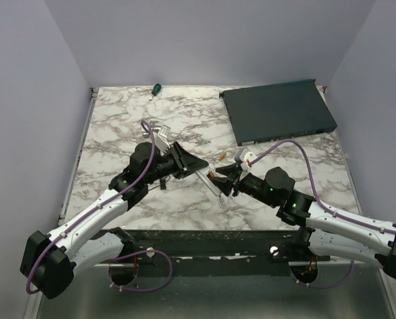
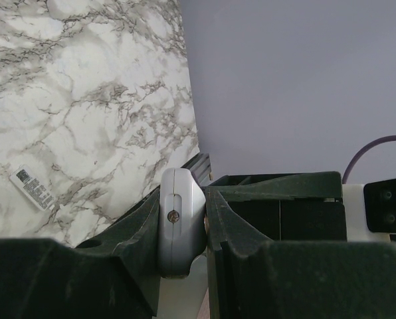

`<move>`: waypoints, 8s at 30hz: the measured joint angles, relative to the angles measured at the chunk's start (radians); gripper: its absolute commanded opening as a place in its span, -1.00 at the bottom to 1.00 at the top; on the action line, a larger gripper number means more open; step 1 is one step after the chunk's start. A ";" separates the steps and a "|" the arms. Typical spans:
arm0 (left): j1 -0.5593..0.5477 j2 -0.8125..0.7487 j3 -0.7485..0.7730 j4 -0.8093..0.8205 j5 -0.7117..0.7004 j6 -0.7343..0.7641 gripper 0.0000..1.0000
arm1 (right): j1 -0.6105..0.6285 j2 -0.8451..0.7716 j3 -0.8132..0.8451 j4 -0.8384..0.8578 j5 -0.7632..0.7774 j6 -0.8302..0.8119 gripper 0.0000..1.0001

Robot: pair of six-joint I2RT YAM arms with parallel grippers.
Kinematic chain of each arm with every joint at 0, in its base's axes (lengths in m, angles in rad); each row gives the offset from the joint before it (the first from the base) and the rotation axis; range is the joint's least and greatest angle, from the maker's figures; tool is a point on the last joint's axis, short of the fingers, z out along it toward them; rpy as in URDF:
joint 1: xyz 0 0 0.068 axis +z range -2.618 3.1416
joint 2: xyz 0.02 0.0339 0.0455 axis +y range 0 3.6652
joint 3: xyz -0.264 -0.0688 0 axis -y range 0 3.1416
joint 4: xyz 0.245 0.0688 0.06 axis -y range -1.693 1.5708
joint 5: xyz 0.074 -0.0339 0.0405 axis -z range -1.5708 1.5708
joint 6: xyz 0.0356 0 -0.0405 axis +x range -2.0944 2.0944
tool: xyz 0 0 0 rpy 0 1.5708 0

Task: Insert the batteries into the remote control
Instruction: Load the battery into the remote control.

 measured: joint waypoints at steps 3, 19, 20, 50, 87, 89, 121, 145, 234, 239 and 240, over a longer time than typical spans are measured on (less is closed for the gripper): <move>0.000 0.005 0.000 0.000 0.005 0.000 -1.00 | 0.000 -0.002 0.000 0.000 0.000 0.005 -0.11; 0.000 0.025 0.000 0.008 0.018 0.000 -1.00 | 0.000 -0.016 0.000 0.000 -0.006 0.015 -0.10; 0.000 0.027 0.000 0.010 0.018 0.000 -1.00 | 0.000 -0.019 0.000 0.000 -0.010 0.015 -0.10; -0.011 0.116 0.111 -0.031 0.281 0.208 -1.00 | 0.000 -0.178 0.241 -0.632 -0.346 -0.539 -0.10; -0.061 0.156 0.141 -0.151 0.396 0.341 -1.00 | 0.000 -0.157 0.079 -0.322 -0.515 -0.587 -0.26; -0.062 0.156 0.142 -0.151 0.397 0.341 -1.00 | 0.000 -0.154 0.076 -0.315 -0.518 -0.585 -0.27; -0.072 0.156 0.152 -0.150 0.399 0.341 -1.00 | 0.000 -0.140 0.053 -0.301 -0.518 -0.585 -0.42; -0.074 0.156 0.156 -0.153 0.400 0.342 -1.00 | 0.000 -0.140 0.053 -0.315 -0.518 -0.585 -0.47; -0.003 0.039 0.156 -0.264 0.397 0.364 -1.00 | 0.000 -0.048 0.084 -0.262 -0.578 -0.588 -0.49; 0.005 0.039 0.156 -0.275 0.401 0.364 -1.00 | 0.000 -0.042 0.084 -0.262 -0.578 -0.589 -0.49; 0.005 0.039 0.156 -0.275 0.402 0.365 -1.00 | 0.000 -0.042 0.084 -0.262 -0.578 -0.589 -0.49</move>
